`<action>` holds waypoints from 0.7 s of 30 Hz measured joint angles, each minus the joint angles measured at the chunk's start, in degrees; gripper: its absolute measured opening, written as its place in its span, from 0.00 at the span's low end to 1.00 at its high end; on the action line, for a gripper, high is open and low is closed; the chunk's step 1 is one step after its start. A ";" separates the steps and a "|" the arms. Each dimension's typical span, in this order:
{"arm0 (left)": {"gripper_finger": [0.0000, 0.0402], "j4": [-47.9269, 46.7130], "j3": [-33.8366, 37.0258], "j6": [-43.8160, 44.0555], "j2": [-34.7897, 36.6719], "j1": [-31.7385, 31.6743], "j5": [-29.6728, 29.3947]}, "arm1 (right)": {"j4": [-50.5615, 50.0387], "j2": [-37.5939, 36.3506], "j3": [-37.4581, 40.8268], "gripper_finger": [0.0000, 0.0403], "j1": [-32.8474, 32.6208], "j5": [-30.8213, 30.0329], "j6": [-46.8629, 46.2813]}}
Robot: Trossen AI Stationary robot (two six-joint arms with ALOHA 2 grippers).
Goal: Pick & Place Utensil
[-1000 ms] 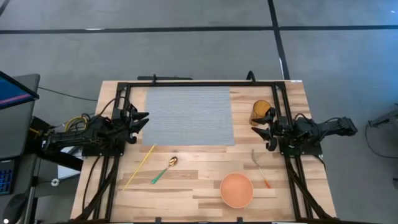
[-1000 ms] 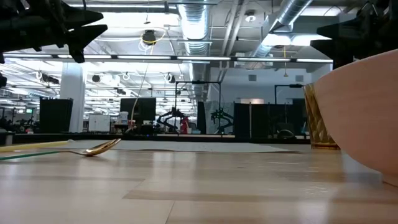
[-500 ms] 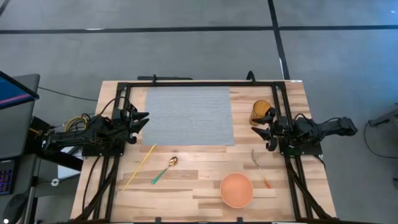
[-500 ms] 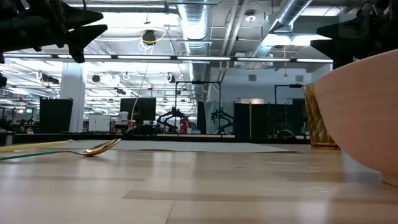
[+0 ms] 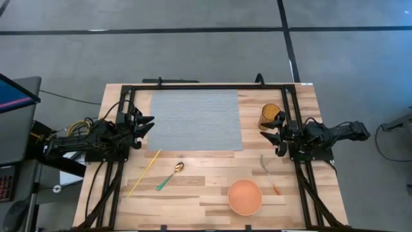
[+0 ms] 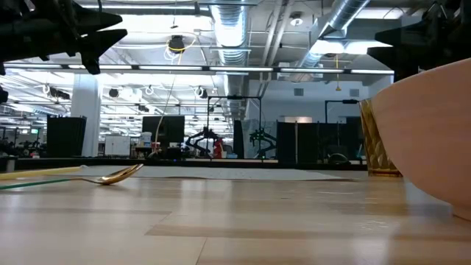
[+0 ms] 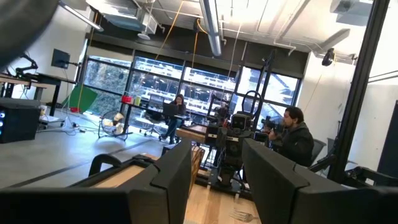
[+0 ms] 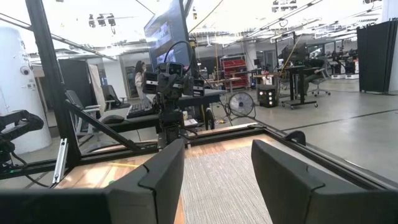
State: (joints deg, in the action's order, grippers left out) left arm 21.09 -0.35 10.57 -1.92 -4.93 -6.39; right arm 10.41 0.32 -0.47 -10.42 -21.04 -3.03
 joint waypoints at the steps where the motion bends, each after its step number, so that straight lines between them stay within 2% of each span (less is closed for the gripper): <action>1: 0.36 -0.01 -0.01 -0.02 0.01 0.00 0.00 | -0.01 -0.01 0.00 0.45 -0.01 0.00 -0.01; 21: 0.36 0.51 -0.01 -0.59 -0.01 0.00 0.00 | 0.00 -0.02 0.00 0.45 0.00 0.00 0.00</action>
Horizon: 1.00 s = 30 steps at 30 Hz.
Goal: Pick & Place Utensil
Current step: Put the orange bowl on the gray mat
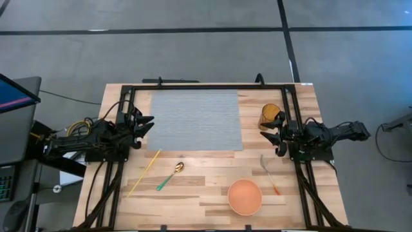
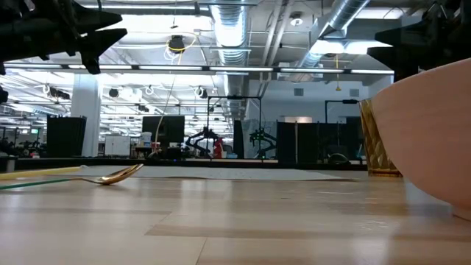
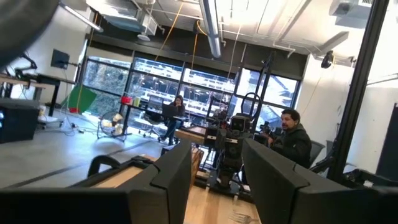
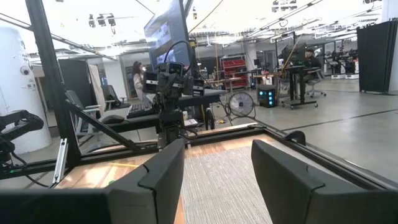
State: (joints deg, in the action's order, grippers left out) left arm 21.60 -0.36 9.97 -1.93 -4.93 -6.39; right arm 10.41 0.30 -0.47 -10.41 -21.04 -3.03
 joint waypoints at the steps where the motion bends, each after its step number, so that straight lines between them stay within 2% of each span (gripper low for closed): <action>1: 0.36 0.22 0.02 -1.34 0.02 0.00 0.00 | -0.02 0.00 0.00 0.45 -0.02 0.00 0.00; 11: 0.36 0.38 0.00 -0.99 0.00 0.01 0.16 | 0.40 0.02 0.00 0.45 -0.01 0.00 -0.09; 17: 0.36 0.37 0.00 1.18 0.00 0.00 0.42 | 7.35 0.02 0.00 0.45 -0.02 0.00 -8.09; 20: 0.36 0.38 0.00 3.44 -0.01 0.01 0.42 | 11.27 -0.01 0.02 0.45 0.00 -0.37 -8.42; 25: 0.36 0.42 0.00 3.68 -2.39 0.02 0.92 | 12.48 0.02 0.02 0.45 0.00 -5.04 -3.23; 28: 0.36 0.74 -0.63 5.29 -4.55 0.02 0.90 | 15.26 0.02 0.02 0.45 0.18 -12.63 1.32; 30: 0.36 1.50 -2.69 5.89 -6.65 0.02 1.10 | 16.42 -0.01 0.02 0.45 0.65 -19.31 1.22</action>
State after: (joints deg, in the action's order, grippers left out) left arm 23.10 -3.05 15.87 -8.58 -4.91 -5.30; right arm 26.83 0.30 -0.45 -9.76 -40.35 -1.82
